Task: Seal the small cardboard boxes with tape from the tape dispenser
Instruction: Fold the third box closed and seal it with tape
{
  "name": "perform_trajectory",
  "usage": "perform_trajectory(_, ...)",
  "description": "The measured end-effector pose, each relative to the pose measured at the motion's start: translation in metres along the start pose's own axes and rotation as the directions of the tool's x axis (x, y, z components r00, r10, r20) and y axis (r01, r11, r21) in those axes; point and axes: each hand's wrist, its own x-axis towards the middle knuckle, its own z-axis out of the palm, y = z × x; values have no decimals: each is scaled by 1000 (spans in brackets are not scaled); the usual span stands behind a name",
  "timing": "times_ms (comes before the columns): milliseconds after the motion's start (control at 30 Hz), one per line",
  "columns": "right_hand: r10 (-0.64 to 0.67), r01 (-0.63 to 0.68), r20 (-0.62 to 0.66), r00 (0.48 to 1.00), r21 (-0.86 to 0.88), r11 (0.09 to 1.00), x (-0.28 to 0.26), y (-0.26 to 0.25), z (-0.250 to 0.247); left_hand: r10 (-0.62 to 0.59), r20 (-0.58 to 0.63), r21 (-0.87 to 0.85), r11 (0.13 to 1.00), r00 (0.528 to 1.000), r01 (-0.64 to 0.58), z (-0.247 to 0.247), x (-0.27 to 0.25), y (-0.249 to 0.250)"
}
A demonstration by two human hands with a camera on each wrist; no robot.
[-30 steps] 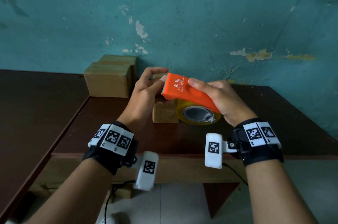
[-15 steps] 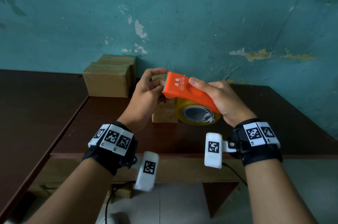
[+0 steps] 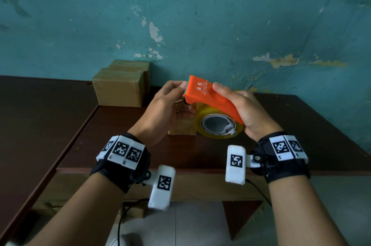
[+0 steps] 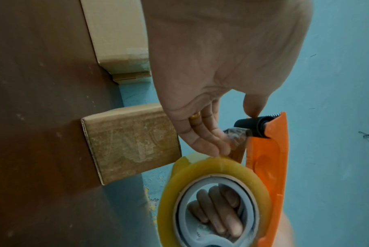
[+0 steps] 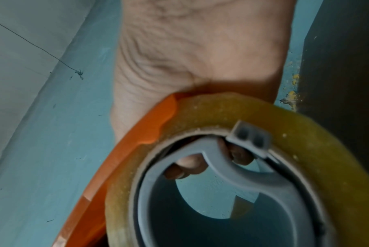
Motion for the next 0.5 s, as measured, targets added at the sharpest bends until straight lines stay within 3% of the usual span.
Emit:
perform_trajectory(233, 37, -39, 25, 999, 76, 996, 5, 9, -1, 43, 19, 8, 999, 999, -43, 0, -2, 1)
perform_trajectory(500, -55, 47, 133, 990, 63, 997, 6, 16, -7, 72, 61, -25, 997, 996, -71, -1, -3, 1)
